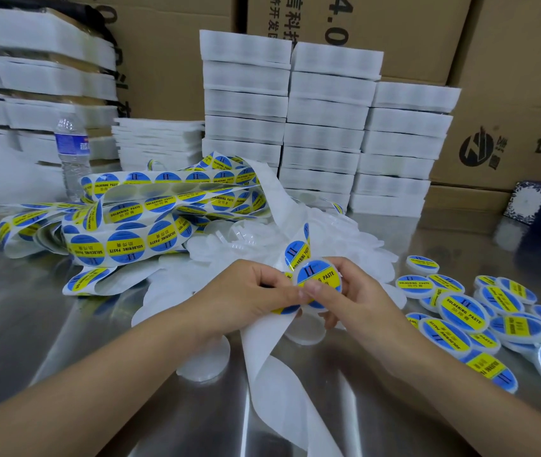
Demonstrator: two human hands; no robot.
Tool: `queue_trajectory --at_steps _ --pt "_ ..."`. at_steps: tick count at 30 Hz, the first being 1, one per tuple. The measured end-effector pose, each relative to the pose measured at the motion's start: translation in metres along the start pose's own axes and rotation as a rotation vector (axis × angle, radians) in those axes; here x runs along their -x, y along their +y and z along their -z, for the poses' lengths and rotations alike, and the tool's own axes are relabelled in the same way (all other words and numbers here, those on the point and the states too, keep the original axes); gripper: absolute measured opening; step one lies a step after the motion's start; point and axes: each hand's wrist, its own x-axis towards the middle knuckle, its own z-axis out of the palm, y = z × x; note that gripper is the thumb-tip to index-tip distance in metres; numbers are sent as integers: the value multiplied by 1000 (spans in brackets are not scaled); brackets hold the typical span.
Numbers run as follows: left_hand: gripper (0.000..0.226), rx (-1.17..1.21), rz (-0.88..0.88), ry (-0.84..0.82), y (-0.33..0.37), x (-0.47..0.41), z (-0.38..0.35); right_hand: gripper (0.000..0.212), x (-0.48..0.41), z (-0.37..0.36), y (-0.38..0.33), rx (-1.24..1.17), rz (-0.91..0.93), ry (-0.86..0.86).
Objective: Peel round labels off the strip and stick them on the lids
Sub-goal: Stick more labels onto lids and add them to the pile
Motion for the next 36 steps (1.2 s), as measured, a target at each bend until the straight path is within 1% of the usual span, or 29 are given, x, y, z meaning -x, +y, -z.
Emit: queue_trajectory --at_steps 4,6,8,10,11,12,14,15,21,22,24,25,27,30,33,36 --pt "23 -53 -48 0 -3 0 0 41 1 0 0 -2 1 -13" --pt "21 -93 -74 1 -4 0 0 35 1 1 0 7 -5 -22" --pt "26 -123 -104 1 -5 1 -2 28 0 1 2 38 -13 -34" --pt "43 -134 -151 -10 -7 1 -4 26 1 1 4 63 -20 -53" --pt "46 -139 -164 -17 -8 2 -4 26 1 1 5 74 -22 -59" --pt "43 -147 -171 -21 -8 2 -5 25 1 1 6 86 -19 -61" --pt "27 -170 -173 -29 -8 3 -5 24 1 2 6 103 -3 -65" --pt "23 -184 -179 -32 -8 3 -5 24 1 2 5 102 5 -70" --pt "22 -246 -176 -32 -11 4 -6 35 1 1 5 165 16 -40" --pt "21 -249 -176 -40 -10 4 -6 33 0 1 6 182 14 -32" --pt "18 -248 -171 -53 -10 5 -7 19 -1 2 7 207 2 -15" --pt "21 -250 -170 -54 -10 5 -7 14 -2 2 8 216 -1 -8" --pt "30 -257 -163 -52 -10 5 -7 16 -2 3 9 236 3 8" --pt "32 -273 -149 -42 -11 5 -8 17 -2 2 8 235 2 14" --pt "40 -308 -139 -24 -11 4 -8 16 -3 1 7 232 -1 24" --pt "40 -327 -139 -30 -12 3 -7 21 -2 1 6 244 6 21"
